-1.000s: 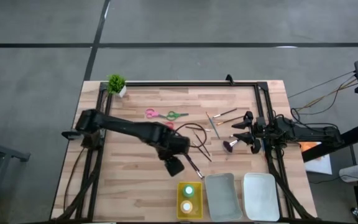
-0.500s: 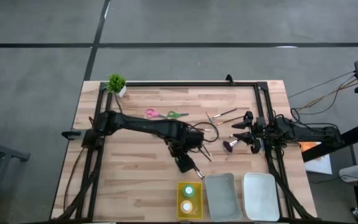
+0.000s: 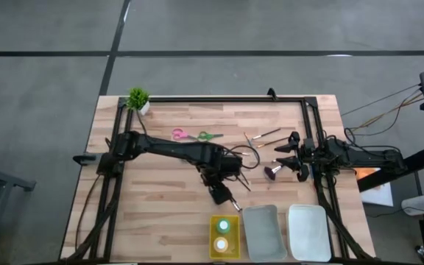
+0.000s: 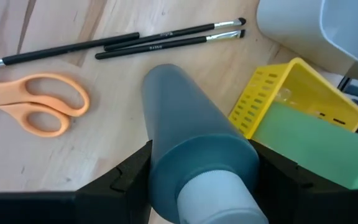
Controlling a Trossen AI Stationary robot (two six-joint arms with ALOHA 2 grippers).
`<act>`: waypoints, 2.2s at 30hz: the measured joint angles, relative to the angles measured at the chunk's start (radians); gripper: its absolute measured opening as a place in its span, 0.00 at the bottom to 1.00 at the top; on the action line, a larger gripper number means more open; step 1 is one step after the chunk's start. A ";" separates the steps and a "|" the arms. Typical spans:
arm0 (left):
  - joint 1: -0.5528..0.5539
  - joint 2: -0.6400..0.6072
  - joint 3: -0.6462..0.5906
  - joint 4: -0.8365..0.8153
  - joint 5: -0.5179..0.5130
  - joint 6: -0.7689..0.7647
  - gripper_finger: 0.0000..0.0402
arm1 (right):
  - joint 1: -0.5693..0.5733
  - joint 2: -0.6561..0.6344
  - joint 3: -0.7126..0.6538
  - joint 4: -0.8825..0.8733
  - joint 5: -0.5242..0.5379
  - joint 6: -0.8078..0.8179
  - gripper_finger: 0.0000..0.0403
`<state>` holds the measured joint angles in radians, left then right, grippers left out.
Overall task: Pick & Place Paint Supplies
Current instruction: Put the blue paint bottle into the yellow bin
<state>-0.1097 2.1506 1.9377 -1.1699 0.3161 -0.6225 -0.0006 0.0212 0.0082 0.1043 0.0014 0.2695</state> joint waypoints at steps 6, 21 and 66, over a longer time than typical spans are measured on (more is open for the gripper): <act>-0.001 0.000 0.000 0.018 -0.006 -0.024 0.52 | 0.000 0.000 0.000 0.000 0.000 0.000 0.51; -0.002 -0.001 -0.001 0.021 -0.008 -0.045 0.70 | 0.000 0.000 0.000 0.000 0.000 0.000 0.51; -0.251 -0.781 -0.758 0.823 -0.591 0.420 0.43 | 0.000 0.001 0.000 0.001 0.000 0.000 0.51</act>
<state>-0.3603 1.3692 1.1801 -0.3466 -0.2745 -0.2030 -0.0003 0.0219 0.0082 0.1051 0.0014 0.2695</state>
